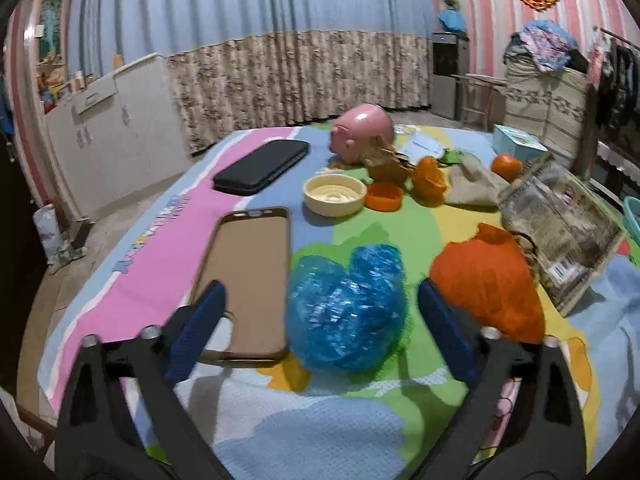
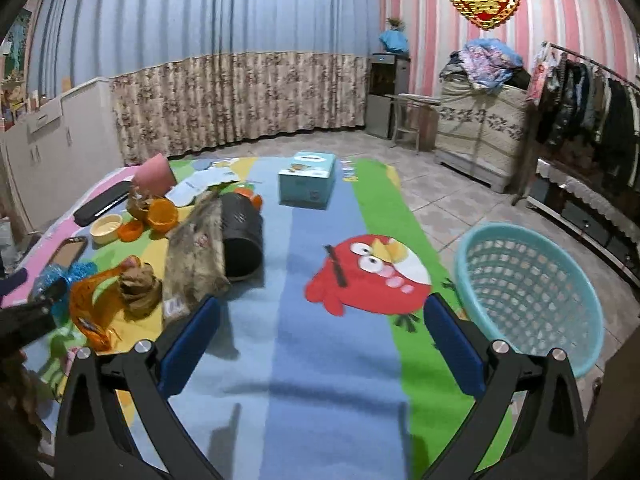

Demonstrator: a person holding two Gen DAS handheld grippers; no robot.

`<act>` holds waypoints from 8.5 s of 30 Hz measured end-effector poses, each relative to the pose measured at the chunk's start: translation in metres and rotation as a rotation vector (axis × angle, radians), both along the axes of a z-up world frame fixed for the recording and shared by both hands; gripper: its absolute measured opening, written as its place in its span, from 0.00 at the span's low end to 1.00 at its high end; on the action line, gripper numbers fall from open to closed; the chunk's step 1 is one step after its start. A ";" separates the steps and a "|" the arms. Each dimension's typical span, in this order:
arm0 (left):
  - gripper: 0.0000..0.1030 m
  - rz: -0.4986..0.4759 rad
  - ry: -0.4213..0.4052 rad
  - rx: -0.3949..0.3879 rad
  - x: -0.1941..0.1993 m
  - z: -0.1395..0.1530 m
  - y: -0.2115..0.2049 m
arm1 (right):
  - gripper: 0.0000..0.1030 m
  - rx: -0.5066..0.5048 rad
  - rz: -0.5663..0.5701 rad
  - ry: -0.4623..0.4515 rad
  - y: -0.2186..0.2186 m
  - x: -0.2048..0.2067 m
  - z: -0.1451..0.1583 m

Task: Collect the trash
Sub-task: 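Grasp the blue plastic bag with the left tool while the right tool grasps the snack wrapper, then carry both items to the teal basket and open both tools to drop them, then grasp the orange peel with the left tool, then grasp the brown paper scrap with the right tool while the left tool holds the peel, then drop the peel and paper scrap into the teal basket from both tools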

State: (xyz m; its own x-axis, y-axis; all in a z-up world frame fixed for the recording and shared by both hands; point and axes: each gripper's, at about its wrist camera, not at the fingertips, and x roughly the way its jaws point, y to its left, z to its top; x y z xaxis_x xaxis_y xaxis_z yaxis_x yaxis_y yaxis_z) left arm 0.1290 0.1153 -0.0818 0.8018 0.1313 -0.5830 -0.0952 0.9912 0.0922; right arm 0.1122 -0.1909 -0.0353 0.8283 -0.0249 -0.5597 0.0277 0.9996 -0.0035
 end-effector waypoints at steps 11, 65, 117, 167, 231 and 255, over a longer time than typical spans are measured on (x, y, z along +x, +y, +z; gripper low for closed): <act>0.31 -0.061 0.028 -0.081 -0.001 0.006 0.012 | 0.95 0.011 0.100 0.083 0.039 0.042 -0.010; 0.31 -0.449 -0.194 -0.140 0.004 0.129 -0.232 | 0.06 0.114 -0.351 -0.075 -0.254 -0.026 0.052; 0.94 -0.428 -0.102 -0.136 0.044 0.097 -0.303 | 0.71 0.135 -0.438 0.044 -0.272 0.007 -0.005; 0.06 -0.135 0.019 -0.072 0.009 0.043 -0.016 | 0.80 0.052 0.104 0.089 0.055 0.031 -0.008; 0.06 -0.678 -0.005 -0.166 0.045 0.058 -0.388 | 0.40 0.093 -0.448 0.030 -0.294 0.009 0.009; 0.84 -0.559 -0.039 -0.136 0.067 0.058 -0.393 | 0.40 0.151 -0.445 0.067 -0.307 0.020 -0.015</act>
State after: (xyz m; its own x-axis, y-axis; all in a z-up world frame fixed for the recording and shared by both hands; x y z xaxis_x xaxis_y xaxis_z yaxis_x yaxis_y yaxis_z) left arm 0.1961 -0.2776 -0.0237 0.7492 -0.3926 -0.5334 0.4457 0.8946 -0.0324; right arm 0.1321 -0.4978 -0.0504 0.7173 -0.2834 -0.6365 0.4580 0.8802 0.1242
